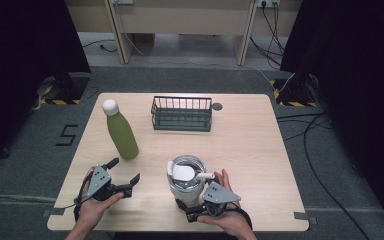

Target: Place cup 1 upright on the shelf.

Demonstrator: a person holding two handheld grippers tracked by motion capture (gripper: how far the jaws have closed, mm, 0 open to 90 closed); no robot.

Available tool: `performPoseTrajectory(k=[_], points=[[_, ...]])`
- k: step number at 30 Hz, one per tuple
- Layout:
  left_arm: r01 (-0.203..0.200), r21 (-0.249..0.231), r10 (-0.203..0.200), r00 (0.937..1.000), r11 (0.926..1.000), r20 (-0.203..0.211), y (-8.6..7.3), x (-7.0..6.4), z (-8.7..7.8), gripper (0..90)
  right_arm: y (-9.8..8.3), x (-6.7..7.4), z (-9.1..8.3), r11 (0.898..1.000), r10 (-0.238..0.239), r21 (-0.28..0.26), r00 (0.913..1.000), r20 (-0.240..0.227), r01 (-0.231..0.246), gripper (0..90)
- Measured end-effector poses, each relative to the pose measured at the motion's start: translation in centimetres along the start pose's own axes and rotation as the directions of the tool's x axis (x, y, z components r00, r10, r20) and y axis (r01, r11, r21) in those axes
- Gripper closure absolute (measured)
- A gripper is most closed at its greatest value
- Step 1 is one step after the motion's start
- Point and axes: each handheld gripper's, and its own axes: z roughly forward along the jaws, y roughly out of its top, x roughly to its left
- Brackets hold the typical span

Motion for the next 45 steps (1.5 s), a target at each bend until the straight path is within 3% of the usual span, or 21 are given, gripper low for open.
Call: performPoseTrajectory(k=[31,37,45], points=[[0.004,0.006,-0.004,1.0,1.0,0.006,-0.3,0.0,0.0,6.0,0.9,0.0,0.8,0.999,0.002,0.038,0.9999,0.016,-0.002,10.0],[0.009,0.004,-0.009,1.0,1.0,0.001,-0.3,0.0,0.0,5.9,1.8,-0.5,0.6,0.999,0.04,0.02,0.9989,0.025,-0.04,10.0],[0.008,0.004,-0.008,1.0,1.0,0.003,-0.2,0.0,-0.1,6.0,3.0,-1.8,0.5,0.999,0.051,-0.005,0.9971,0.056,-0.051,10.0]])
